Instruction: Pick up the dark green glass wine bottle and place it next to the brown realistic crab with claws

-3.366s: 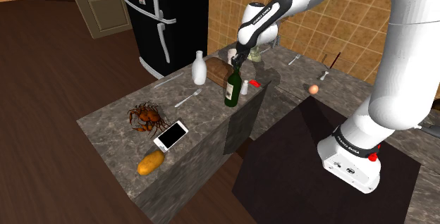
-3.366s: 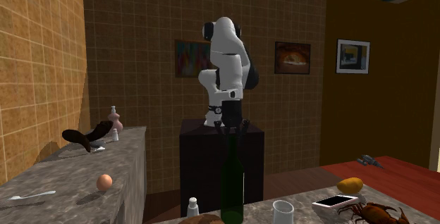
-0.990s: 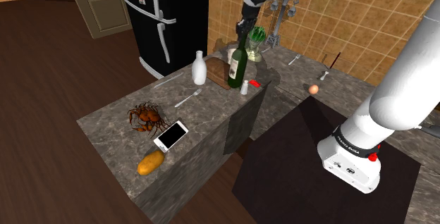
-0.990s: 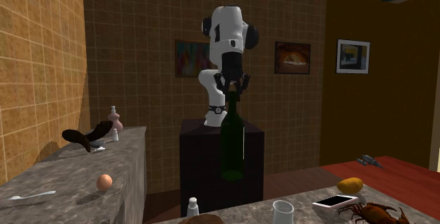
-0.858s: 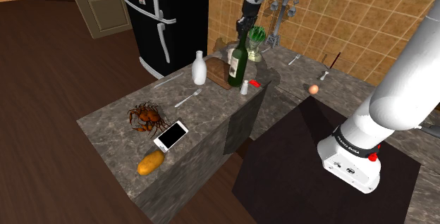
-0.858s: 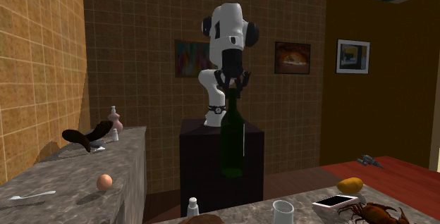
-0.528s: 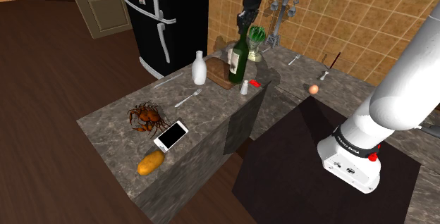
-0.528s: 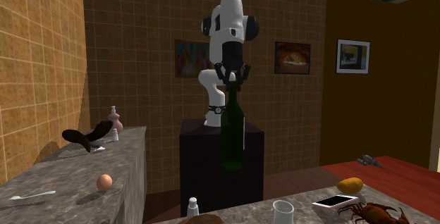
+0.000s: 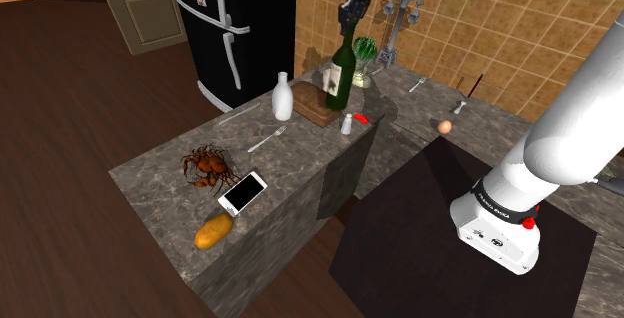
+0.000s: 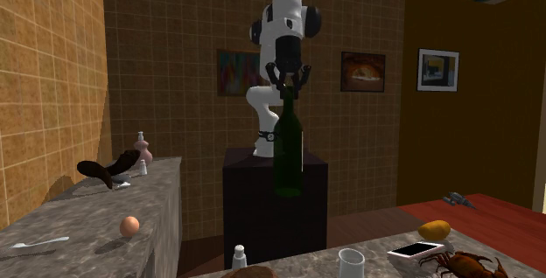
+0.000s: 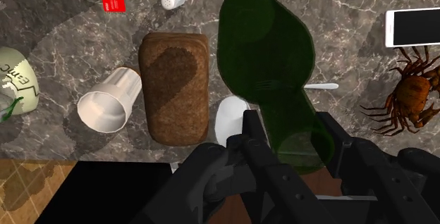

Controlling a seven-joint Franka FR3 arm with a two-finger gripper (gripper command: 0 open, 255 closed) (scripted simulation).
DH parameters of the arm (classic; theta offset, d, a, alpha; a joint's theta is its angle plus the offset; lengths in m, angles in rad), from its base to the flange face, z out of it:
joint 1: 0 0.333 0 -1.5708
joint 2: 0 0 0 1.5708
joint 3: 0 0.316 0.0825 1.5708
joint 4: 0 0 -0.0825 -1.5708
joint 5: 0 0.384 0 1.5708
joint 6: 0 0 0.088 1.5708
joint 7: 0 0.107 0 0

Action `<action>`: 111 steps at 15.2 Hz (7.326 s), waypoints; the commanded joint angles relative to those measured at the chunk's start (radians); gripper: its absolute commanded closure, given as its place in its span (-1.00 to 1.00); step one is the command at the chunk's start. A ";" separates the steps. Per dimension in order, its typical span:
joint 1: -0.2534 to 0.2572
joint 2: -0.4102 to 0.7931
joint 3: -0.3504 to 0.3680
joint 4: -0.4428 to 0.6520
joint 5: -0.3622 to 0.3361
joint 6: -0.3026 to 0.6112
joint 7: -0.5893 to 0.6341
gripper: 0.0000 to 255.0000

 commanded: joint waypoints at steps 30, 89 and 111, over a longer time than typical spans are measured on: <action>0.050 -0.015 0.040 0.345 -0.019 -0.359 0.097 1.00; 0.276 0.172 0.198 0.043 -0.124 0.114 0.534 1.00; 0.286 0.326 0.180 -0.050 -0.166 0.359 0.572 1.00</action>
